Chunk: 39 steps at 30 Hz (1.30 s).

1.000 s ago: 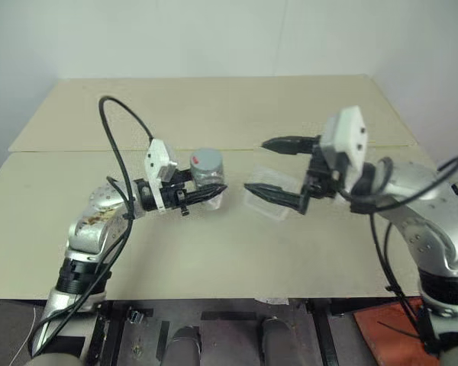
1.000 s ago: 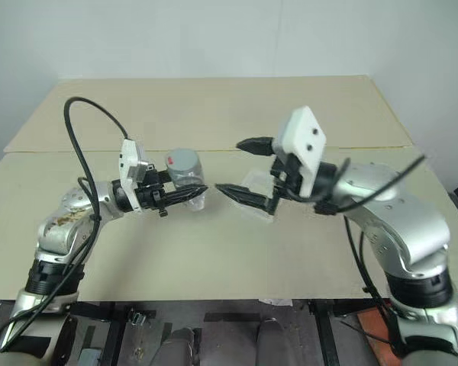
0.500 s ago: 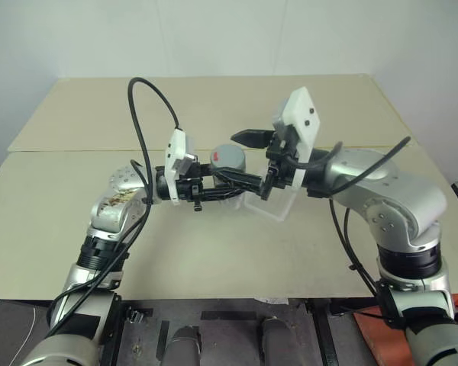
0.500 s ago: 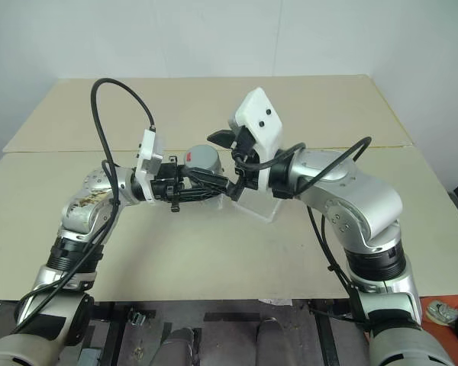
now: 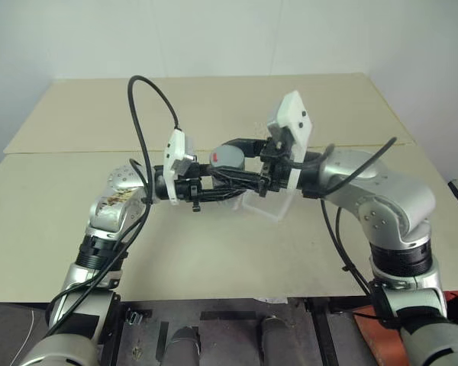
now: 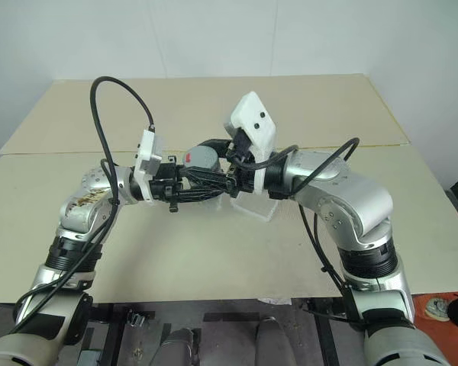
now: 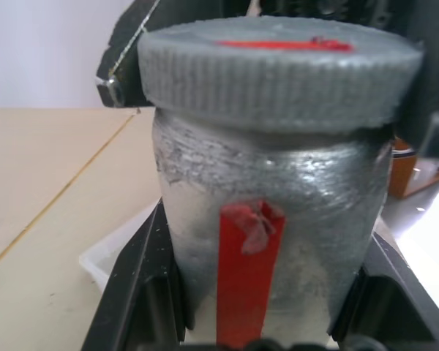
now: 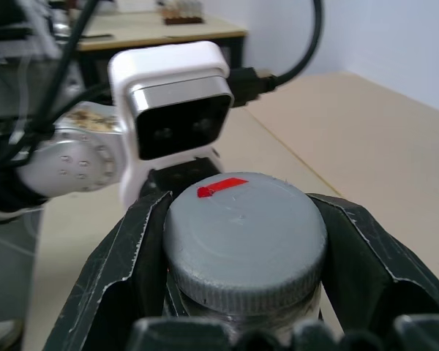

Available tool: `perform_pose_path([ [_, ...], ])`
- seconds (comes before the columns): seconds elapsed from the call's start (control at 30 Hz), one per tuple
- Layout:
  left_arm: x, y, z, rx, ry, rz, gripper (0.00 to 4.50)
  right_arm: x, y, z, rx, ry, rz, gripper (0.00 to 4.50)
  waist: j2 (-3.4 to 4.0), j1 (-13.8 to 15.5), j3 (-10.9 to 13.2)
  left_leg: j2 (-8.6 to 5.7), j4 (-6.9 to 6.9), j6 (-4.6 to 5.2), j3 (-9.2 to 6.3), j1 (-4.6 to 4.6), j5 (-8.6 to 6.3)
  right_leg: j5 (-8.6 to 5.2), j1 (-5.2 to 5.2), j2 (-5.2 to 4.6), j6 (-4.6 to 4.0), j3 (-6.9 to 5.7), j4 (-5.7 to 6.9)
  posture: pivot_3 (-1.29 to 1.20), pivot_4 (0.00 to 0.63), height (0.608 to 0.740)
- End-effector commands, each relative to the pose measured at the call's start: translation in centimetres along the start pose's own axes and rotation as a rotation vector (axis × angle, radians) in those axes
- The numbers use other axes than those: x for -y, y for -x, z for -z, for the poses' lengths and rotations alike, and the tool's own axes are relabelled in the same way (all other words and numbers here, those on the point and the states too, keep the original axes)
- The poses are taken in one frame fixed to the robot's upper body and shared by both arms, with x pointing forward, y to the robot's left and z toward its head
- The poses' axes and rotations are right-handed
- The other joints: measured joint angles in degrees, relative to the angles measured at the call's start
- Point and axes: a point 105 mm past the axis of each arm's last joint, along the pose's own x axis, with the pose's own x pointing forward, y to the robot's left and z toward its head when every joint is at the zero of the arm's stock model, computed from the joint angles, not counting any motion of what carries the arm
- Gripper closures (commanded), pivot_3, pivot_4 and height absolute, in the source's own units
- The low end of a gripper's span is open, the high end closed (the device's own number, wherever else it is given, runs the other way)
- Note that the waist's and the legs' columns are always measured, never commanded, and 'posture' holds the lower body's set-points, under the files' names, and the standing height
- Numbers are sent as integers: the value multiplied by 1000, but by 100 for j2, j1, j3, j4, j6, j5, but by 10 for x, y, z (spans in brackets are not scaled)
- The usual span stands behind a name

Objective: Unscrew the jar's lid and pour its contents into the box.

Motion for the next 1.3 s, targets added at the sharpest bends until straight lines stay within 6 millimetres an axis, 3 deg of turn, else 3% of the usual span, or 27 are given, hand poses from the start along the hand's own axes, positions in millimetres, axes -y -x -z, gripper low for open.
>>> perform_pose_path([
  [0.03,7,3,-21,34,-68,128,2559,-19,13,-18,95,49,-278,1750,0,3,0,0,0,0,0,0,0,0,0,0,0,0,-1,0,150,740],
  [0.23,25,5,-33,52,-80,294,2559,-26,16,-13,77,77,-604,1750,3,-55,2,1,0,0,1,2,0,0,1,3,1,0,0,0,150,740],
  [0.4,33,4,-35,56,-85,314,2559,-18,0,-7,58,120,-627,1750,3,-142,2,2,0,0,-3,4,0,0,1,4,0,0,4,0,150,740],
  [0.57,31,9,-32,39,-87,263,2559,-10,0,-7,81,123,-525,123,5,-144,3,1,1,-7,-9,-4,4,0,-6,3,0,-2,10,0,150,740],
  [0.6,29,11,-32,42,-83,244,2559,-9,3,-8,91,123,-499,24,5,-140,3,1,1,-8,-10,-4,4,0,-5,3,0,-3,10,0,150,740],
  [0.77,23,30,-29,10,-68,124,2559,-2,32,-6,100,129,-271,24,5,-132,3,1,0,-8,-13,-8,4,0,-7,3,0,-5,11,0,150,740],
  [0.97,17,42,-17,-22,-40,-13,2559,-9,56,-3,62,127,-92,24,5,-97,3,1,0,-5,-12,-4,3,-1,-5,4,-1,-4,8,0,150,740],
  [1.13,15,39,-15,-13,-32,-27,2559,-8,42,-12,41,134,36,24,5,-92,3,1,0,-5,-11,-2,3,-1,-3,4,-2,-3,8,0,150,740],
  [1.3,15,32,-11,-22,-30,15,2559,-9,21,-20,48,119,48,24,5,-72,3,1,-1,-5,-12,-3,3,-1,-5,4,-2,-3,7,0,150,740],
])
